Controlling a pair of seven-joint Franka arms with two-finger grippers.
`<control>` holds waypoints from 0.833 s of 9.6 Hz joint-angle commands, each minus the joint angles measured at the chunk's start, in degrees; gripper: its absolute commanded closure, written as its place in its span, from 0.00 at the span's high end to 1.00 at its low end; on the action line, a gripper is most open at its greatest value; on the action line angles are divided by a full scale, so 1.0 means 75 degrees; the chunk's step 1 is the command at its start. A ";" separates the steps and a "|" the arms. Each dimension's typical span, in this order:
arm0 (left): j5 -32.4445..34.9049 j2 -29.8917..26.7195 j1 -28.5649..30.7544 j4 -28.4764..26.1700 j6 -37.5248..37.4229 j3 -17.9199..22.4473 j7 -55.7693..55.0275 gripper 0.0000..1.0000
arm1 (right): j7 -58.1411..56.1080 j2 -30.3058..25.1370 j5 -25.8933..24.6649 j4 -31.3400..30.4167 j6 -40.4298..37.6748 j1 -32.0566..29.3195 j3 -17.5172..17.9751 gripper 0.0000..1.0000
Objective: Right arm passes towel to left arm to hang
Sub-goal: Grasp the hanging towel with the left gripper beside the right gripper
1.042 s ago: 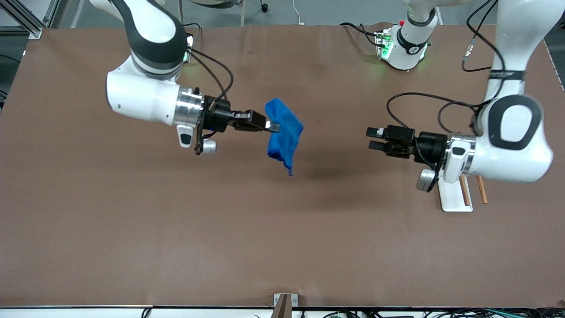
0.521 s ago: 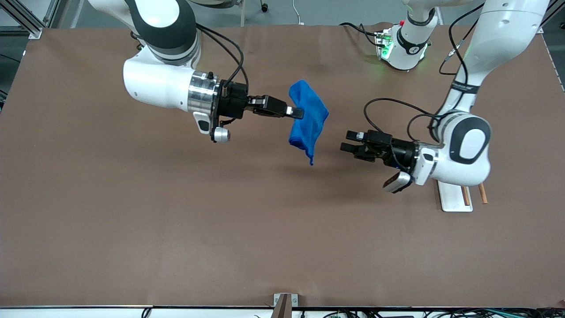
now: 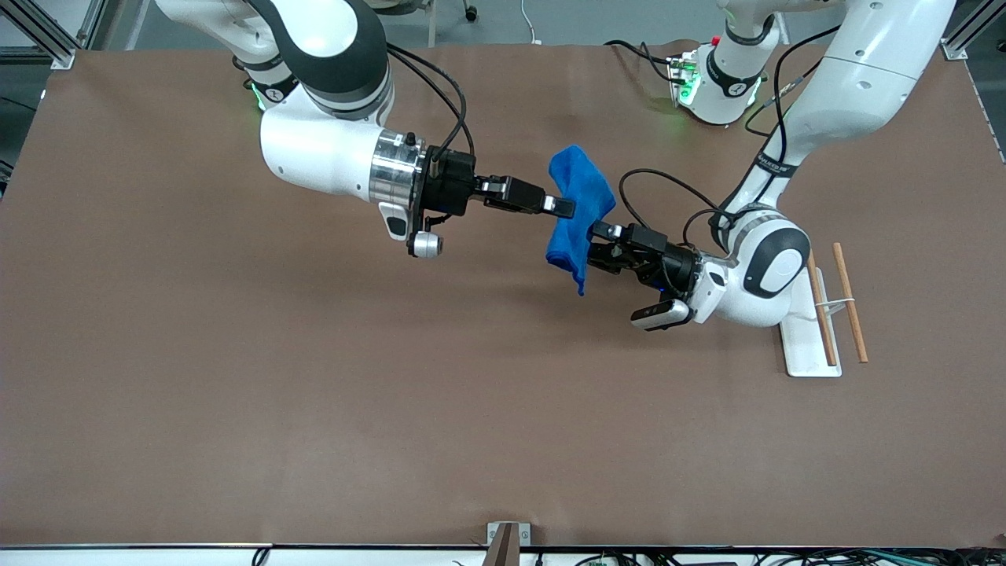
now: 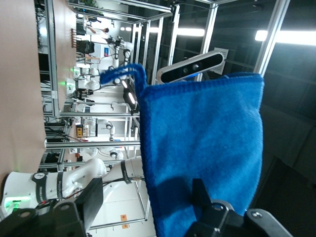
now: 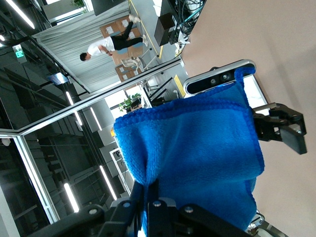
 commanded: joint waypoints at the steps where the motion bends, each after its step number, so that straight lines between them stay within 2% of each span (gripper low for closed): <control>1: -0.0082 0.0044 0.0243 -0.0134 -0.0373 -0.0017 -0.0447 0.78 | -0.0022 0.0058 0.0139 0.0152 0.0101 0.0042 0.0025 0.00; 5: -0.0117 0.0020 0.0313 -0.0064 -0.0398 -0.0029 -0.0556 0.67 | -0.0022 0.0058 0.0128 0.0152 0.0101 0.0042 0.0025 0.00; 7: -0.0421 0.0032 0.0209 -0.0017 -0.0398 -0.0040 -0.0614 0.65 | -0.0022 0.0058 0.0127 0.0152 0.0113 0.0042 0.0025 0.00; 8: -0.0584 0.0078 0.0185 -0.0005 -0.0387 -0.0029 -0.0615 0.60 | -0.0022 0.0058 0.0127 0.0152 0.0101 0.0042 0.0025 0.00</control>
